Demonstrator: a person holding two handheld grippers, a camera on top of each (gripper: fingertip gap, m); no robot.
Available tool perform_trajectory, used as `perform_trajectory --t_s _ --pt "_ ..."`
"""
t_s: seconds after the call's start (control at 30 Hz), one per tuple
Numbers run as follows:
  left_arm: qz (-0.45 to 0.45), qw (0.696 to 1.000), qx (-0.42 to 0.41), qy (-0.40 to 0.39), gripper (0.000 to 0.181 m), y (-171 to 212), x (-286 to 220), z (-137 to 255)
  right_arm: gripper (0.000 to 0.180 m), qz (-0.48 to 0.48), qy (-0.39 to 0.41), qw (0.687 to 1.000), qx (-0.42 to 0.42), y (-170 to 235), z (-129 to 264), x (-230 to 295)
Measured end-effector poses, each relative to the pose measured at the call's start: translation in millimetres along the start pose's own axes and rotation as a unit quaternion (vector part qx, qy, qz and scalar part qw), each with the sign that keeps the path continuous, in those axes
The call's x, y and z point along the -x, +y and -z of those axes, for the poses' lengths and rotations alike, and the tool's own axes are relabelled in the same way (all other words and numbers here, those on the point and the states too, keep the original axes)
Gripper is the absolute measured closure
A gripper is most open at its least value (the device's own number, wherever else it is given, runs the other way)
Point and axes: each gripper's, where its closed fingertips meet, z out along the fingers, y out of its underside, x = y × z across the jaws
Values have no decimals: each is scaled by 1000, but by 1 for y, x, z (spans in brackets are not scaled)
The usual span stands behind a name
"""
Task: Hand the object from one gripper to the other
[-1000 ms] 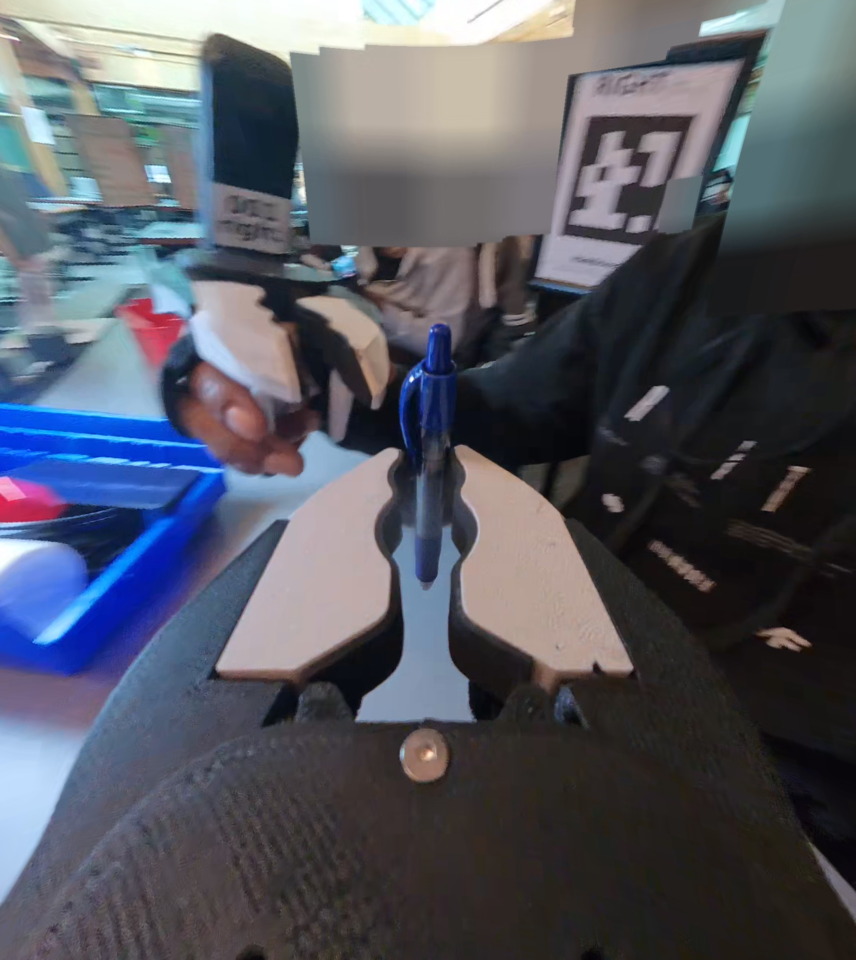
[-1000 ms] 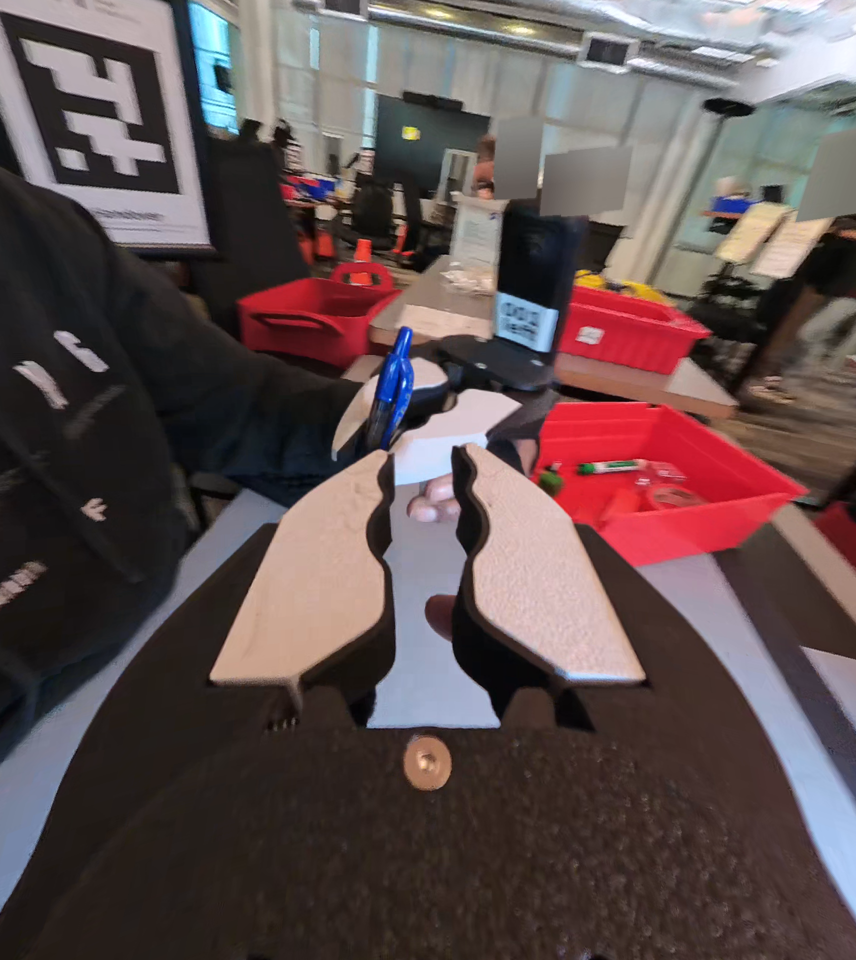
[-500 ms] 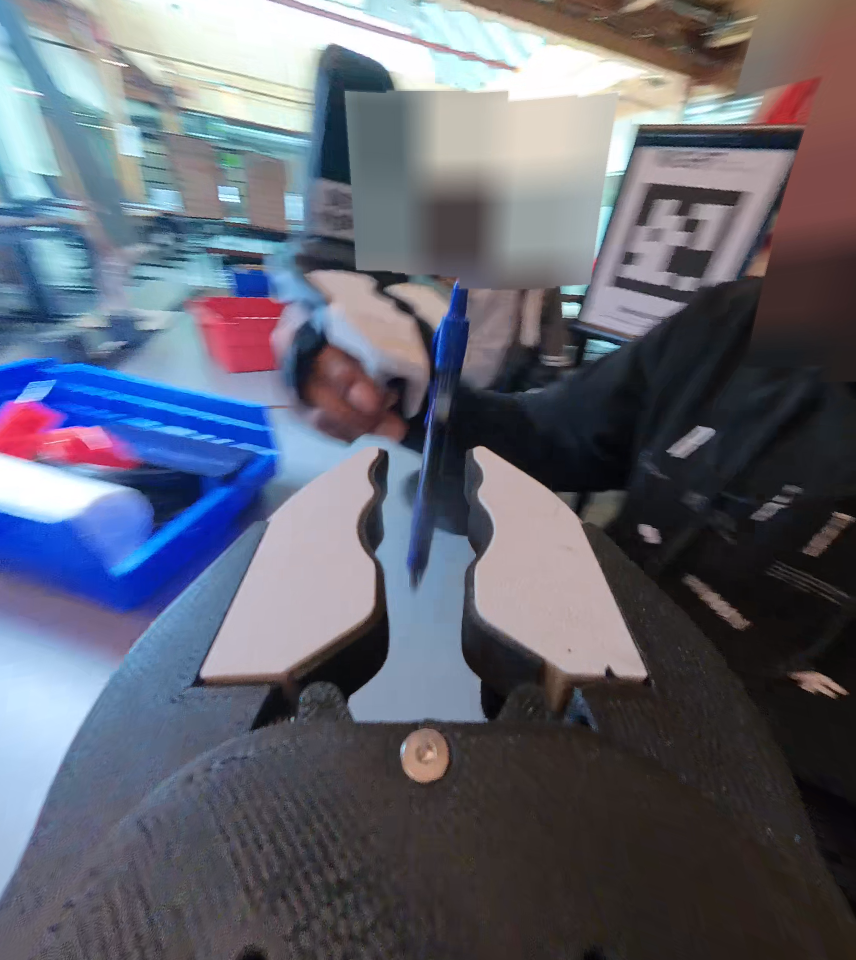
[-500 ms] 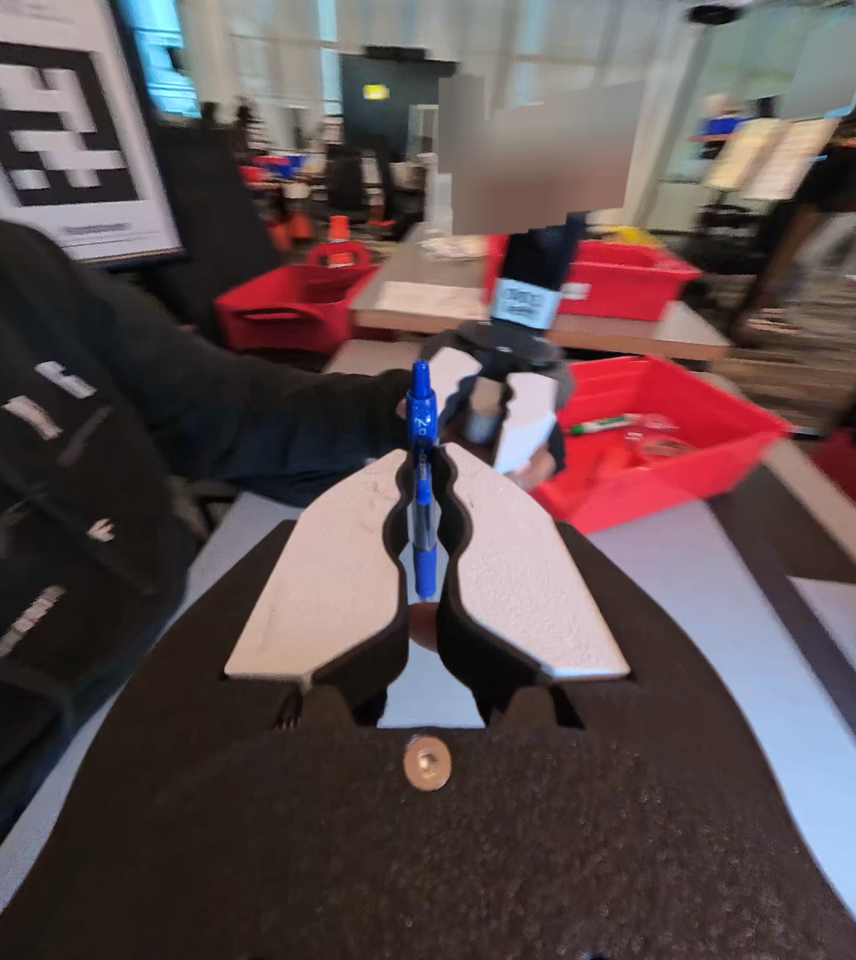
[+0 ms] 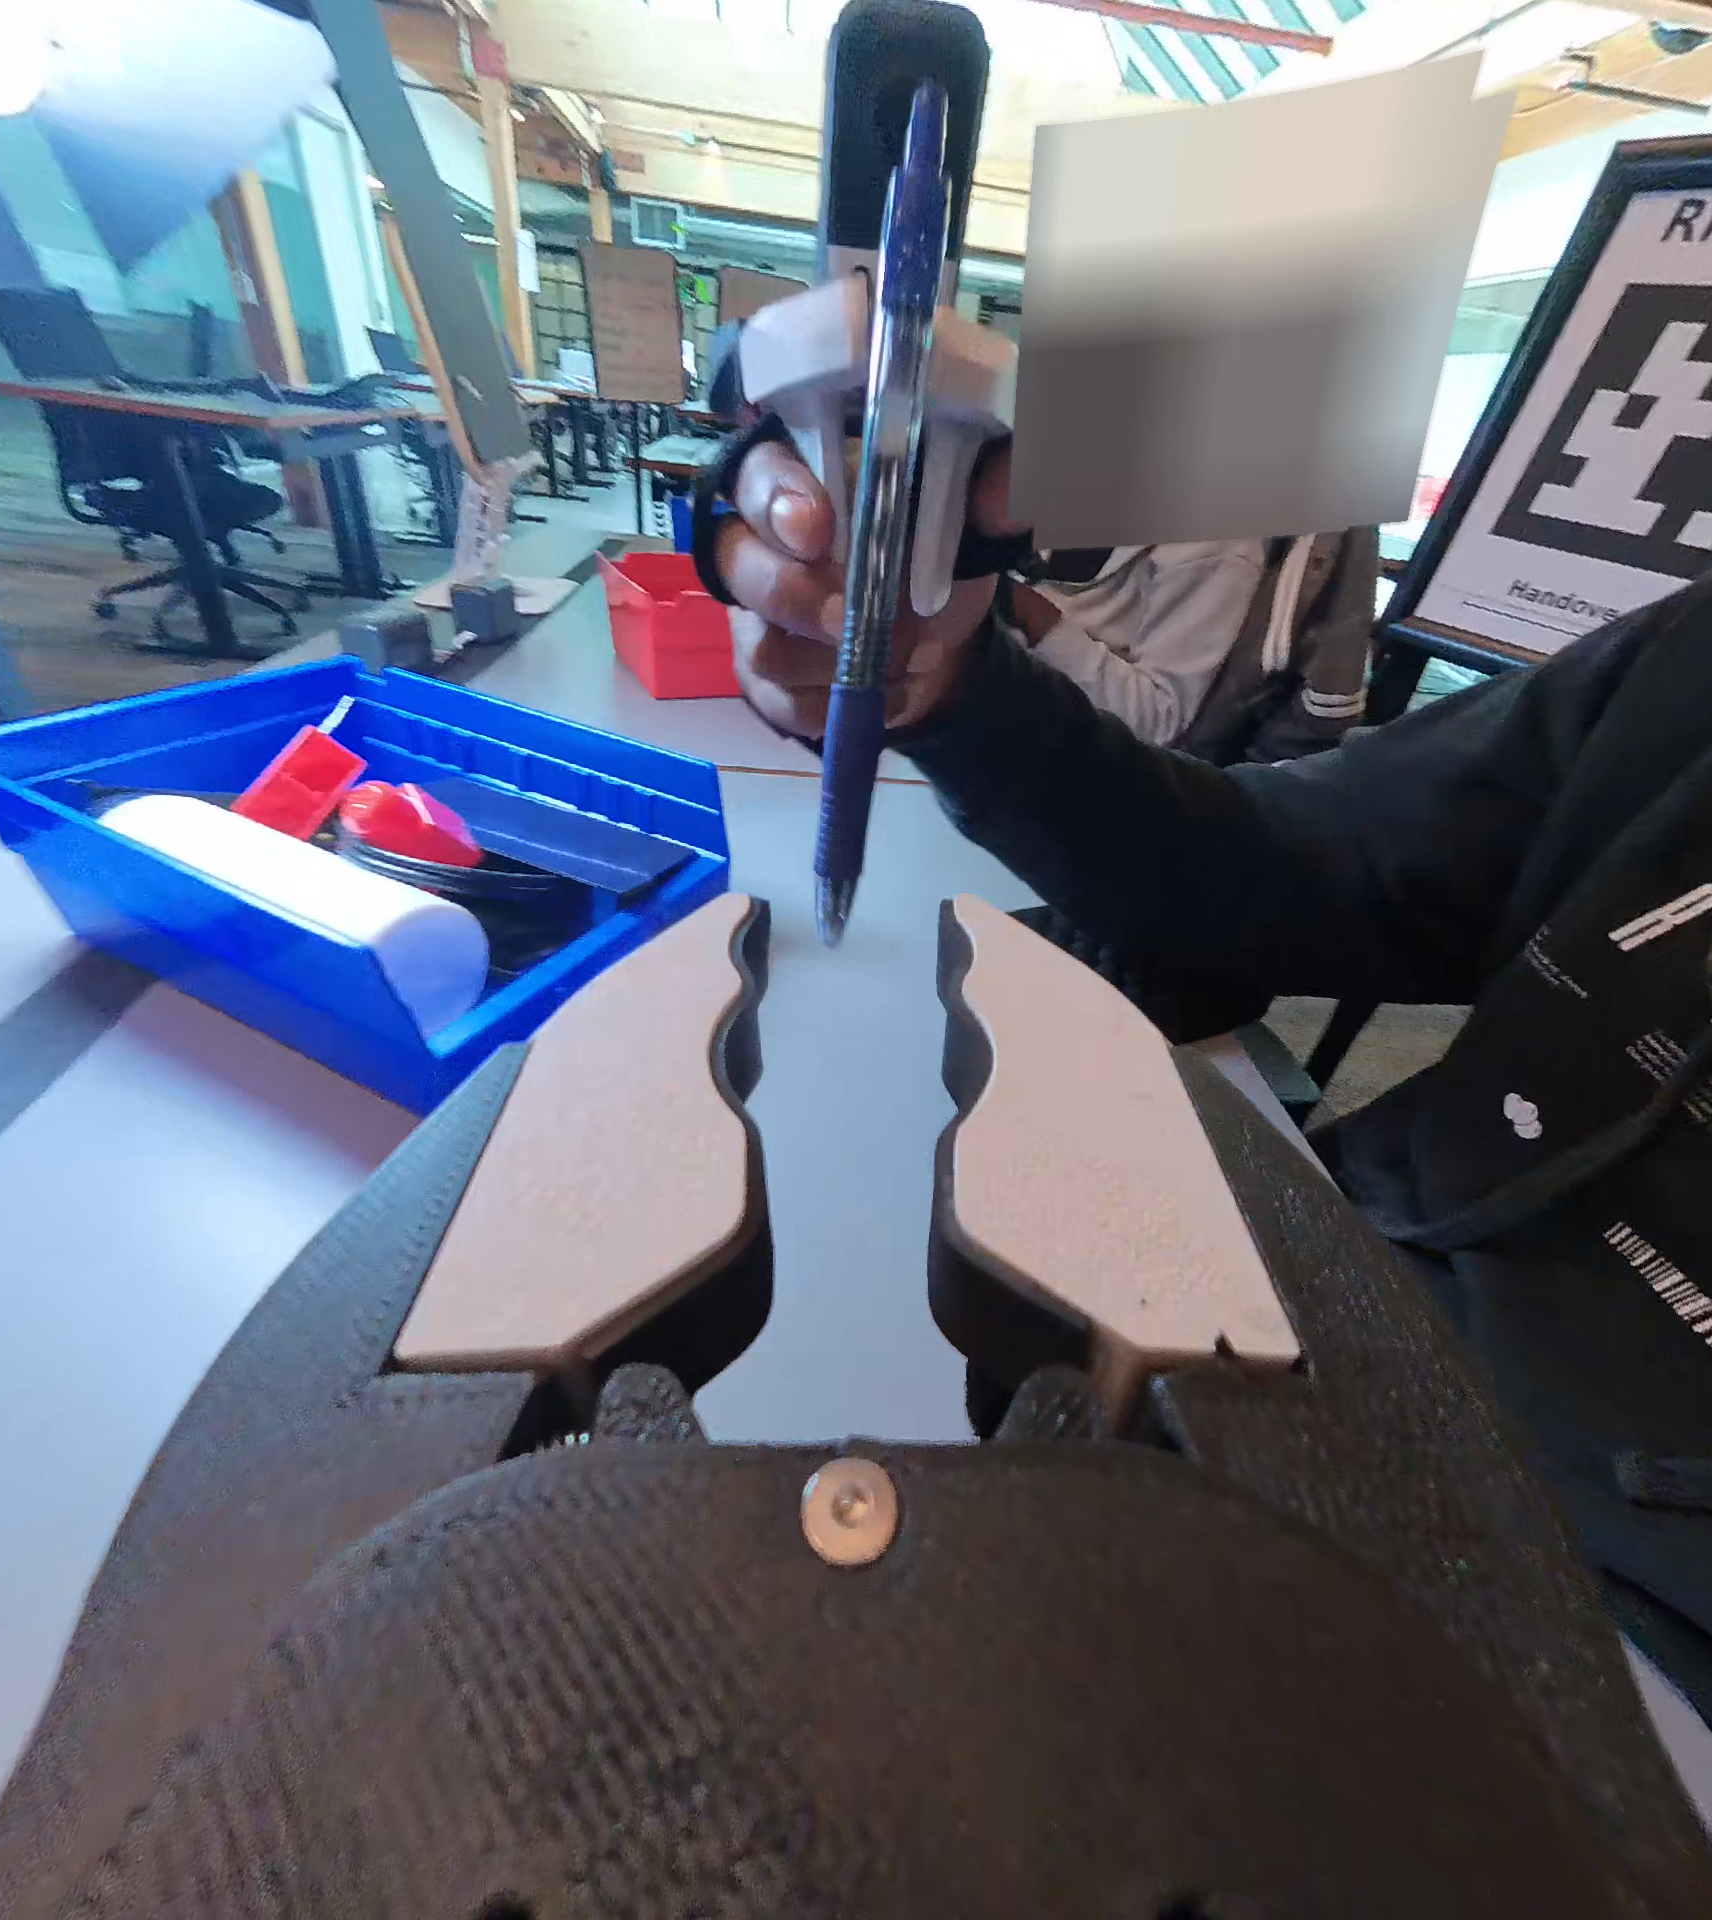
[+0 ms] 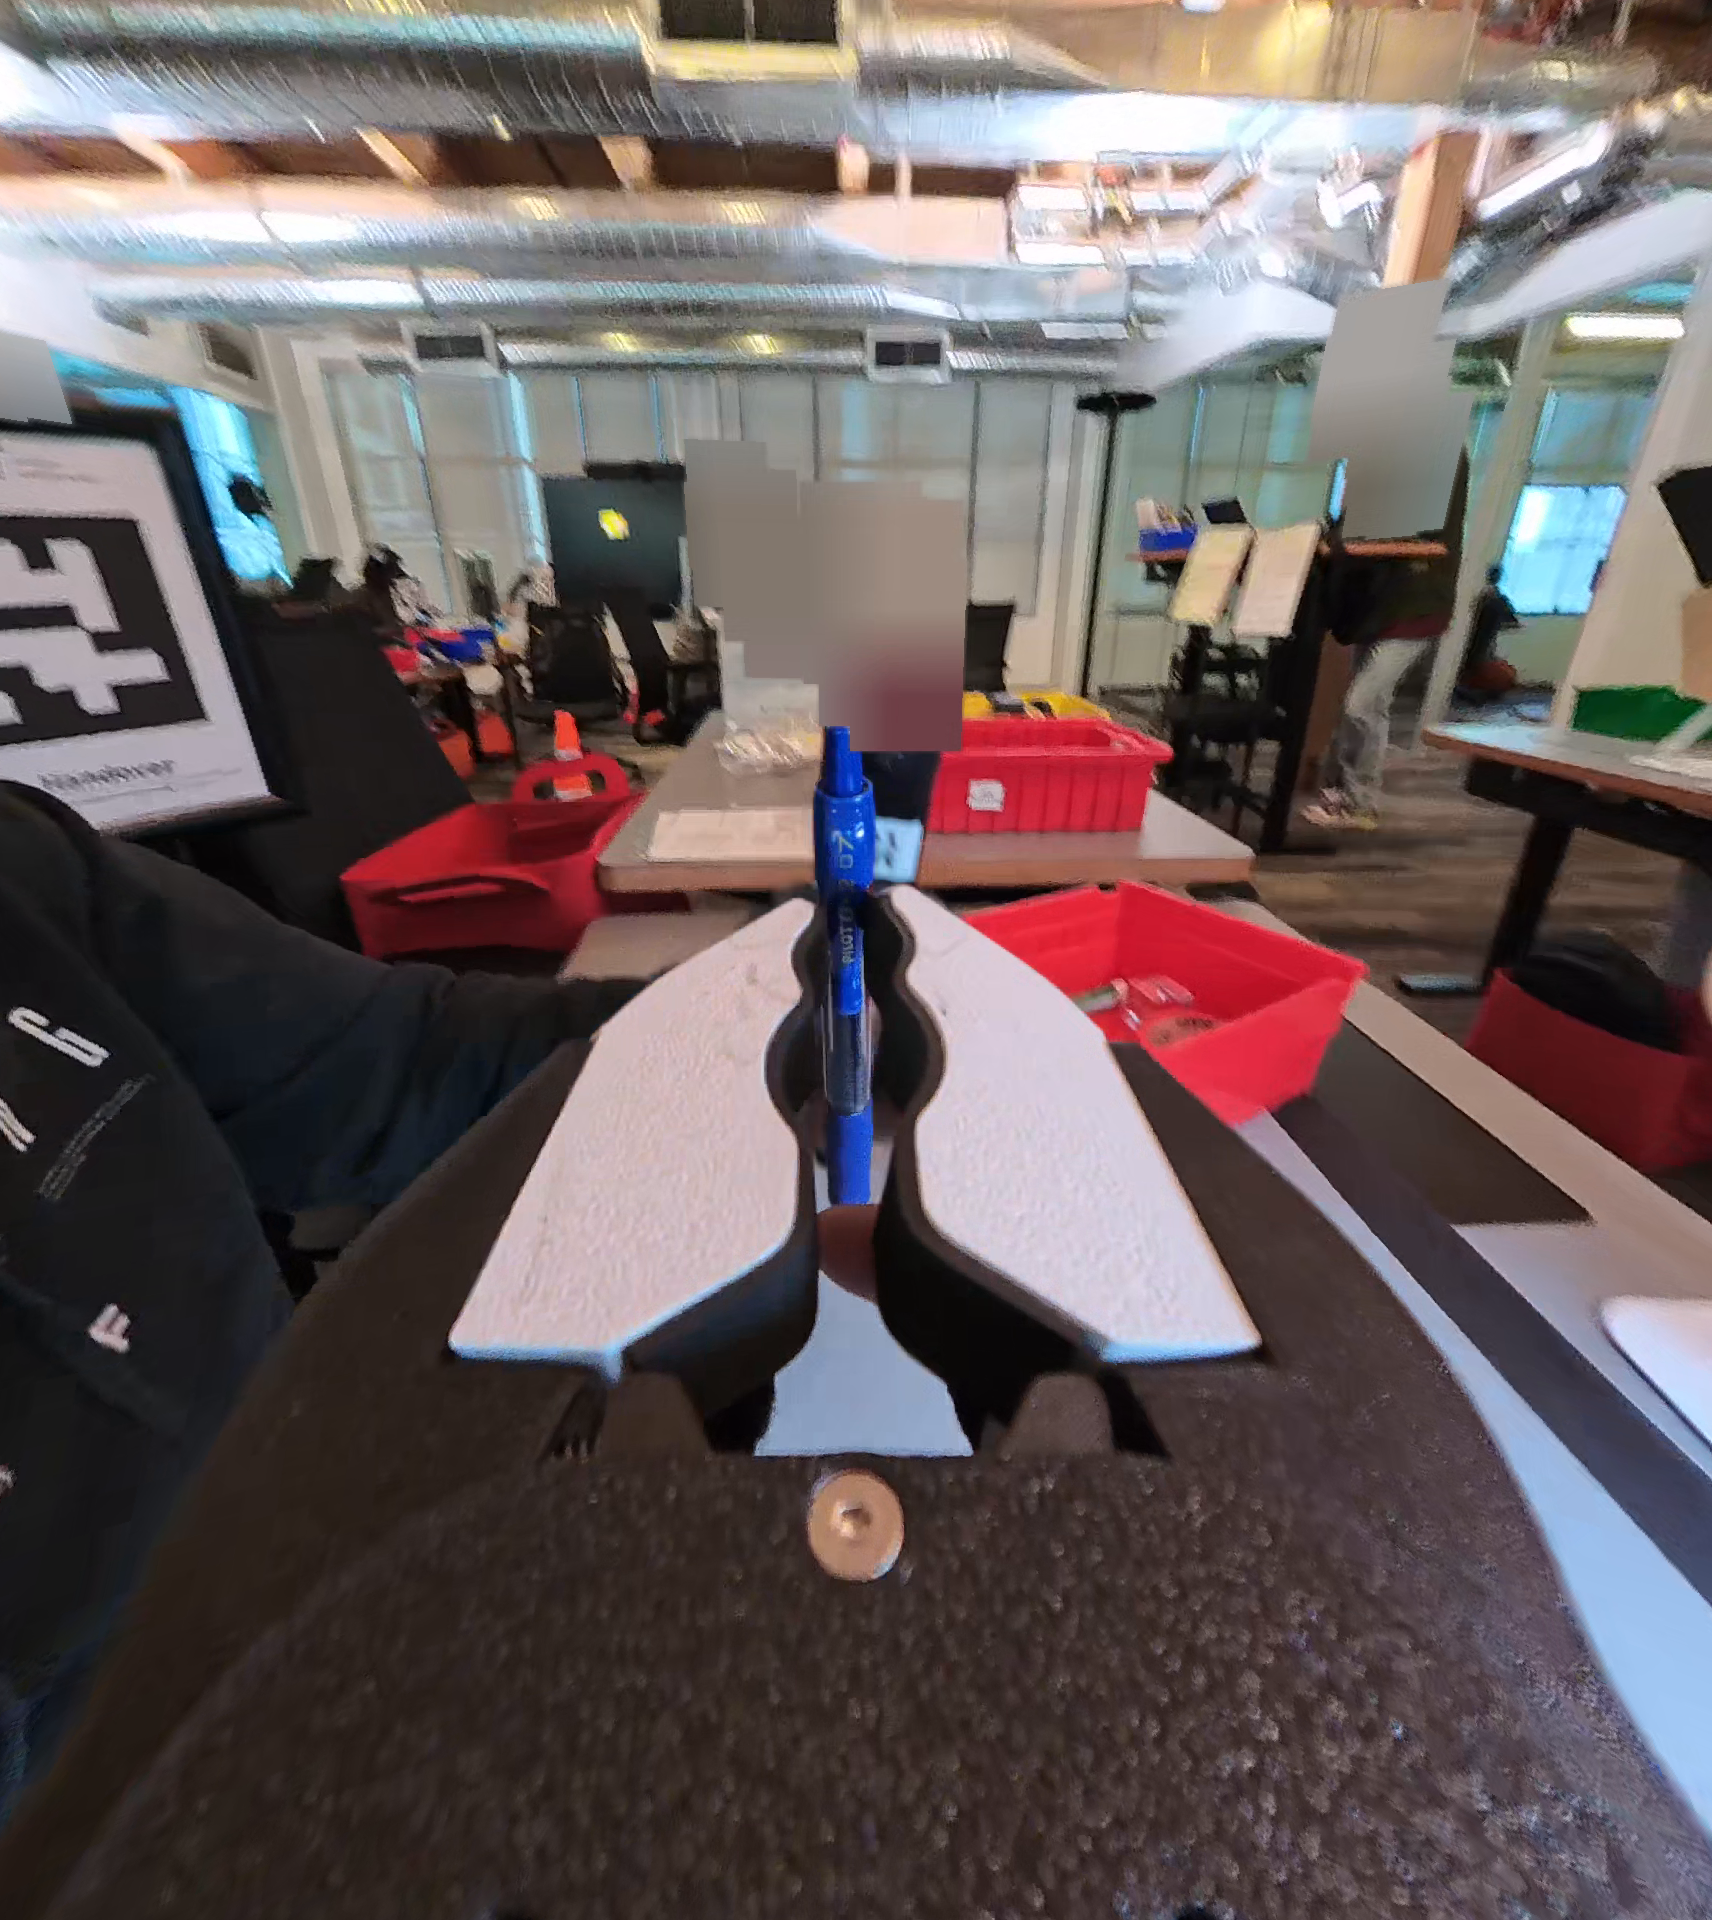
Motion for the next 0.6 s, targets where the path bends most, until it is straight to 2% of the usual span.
perform_trajectory --t_s 0.1,0.27,0.4,0.47,0.5,0.53,0.6 --pt "-4 1000 17 9 151 10 -4 -10 173 -24 -26 998 -43 -2 -10 7" --pt "-20 999 7 33 171 6 -13 -8 173 -26 -37 998 -50 -4 -8 10" --pt "-26 999 15 13 172 -1 -9 -3 173 -16 -23 999 -44 -5 -1 4" --pt "-13 999 40 -29 172 -1 4 4 170 13 37 999 -3 -1 10 -15" --pt "6 996 60 -65 172 1 16 10 164 43 93 994 30 1 19 -29" --pt "38 991 77 -102 172 4 28 17 159 90 153 982 63 0 31 -42" --pt "98 984 80 -127 172 6 41 29 158 204 236 944 109 -10 48 -51"
